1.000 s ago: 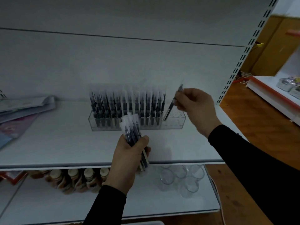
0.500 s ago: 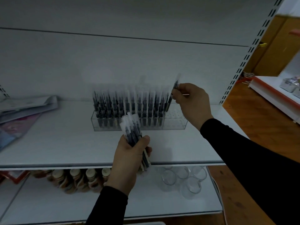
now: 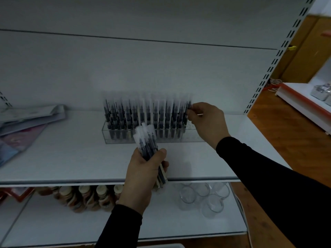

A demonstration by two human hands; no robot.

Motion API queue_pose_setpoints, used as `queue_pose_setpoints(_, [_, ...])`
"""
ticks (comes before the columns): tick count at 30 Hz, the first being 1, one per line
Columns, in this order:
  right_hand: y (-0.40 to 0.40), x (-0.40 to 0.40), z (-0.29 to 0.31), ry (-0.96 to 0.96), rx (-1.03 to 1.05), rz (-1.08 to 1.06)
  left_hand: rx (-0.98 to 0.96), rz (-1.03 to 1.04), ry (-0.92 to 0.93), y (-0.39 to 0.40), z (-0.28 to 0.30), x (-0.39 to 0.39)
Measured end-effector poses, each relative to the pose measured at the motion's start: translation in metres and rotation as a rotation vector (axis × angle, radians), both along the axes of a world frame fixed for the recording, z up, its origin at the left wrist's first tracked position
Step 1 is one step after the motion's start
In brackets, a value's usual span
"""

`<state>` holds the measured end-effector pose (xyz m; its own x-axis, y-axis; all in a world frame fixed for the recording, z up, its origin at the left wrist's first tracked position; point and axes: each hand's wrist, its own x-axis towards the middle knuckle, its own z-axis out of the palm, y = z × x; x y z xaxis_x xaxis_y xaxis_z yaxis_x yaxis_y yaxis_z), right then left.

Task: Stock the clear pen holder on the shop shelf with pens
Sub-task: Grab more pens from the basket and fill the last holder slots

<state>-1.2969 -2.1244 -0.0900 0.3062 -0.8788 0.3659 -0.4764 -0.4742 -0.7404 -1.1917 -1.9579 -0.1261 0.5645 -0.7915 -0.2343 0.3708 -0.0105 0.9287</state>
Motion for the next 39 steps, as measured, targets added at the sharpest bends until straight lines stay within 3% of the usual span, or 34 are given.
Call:
queue_pose_setpoints(7, [0.004,-0.002,-0.009,0.119,-0.028,0.017,0.001,-0.025,0.011,0.0,0.0,-0.002])
queue_pose_setpoints(14, [0.022,-0.01,-0.001,0.02,-0.017,-0.027,0.005,-0.039,0.037,0.0,0.004,-0.005])
queue_pose_setpoints(17, [0.039,-0.012,0.0,-0.047,0.162,0.044,0.014,-0.043,0.048,-0.001,0.005,-0.007])
queue_pose_setpoints(20, [0.058,-0.009,-0.003,-0.083,0.495,0.241,0.005,-0.038,0.067,-0.001,0.006,-0.01])
queue_pose_setpoints(22, [0.068,-0.008,-0.007,-0.044,0.601,0.349,-0.007,-0.054,0.049,-0.001,0.007,-0.011])
queue_pose_setpoints(33, [0.068,-0.006,-0.003,-0.179,0.63,0.31,0.013,-0.046,-0.014,-0.003,0.003,-0.011])
queue_pose_setpoints(39, [0.046,-0.016,0.015,-0.372,0.433,0.14,0.038,0.007,0.011,-0.001,0.002,-0.007])
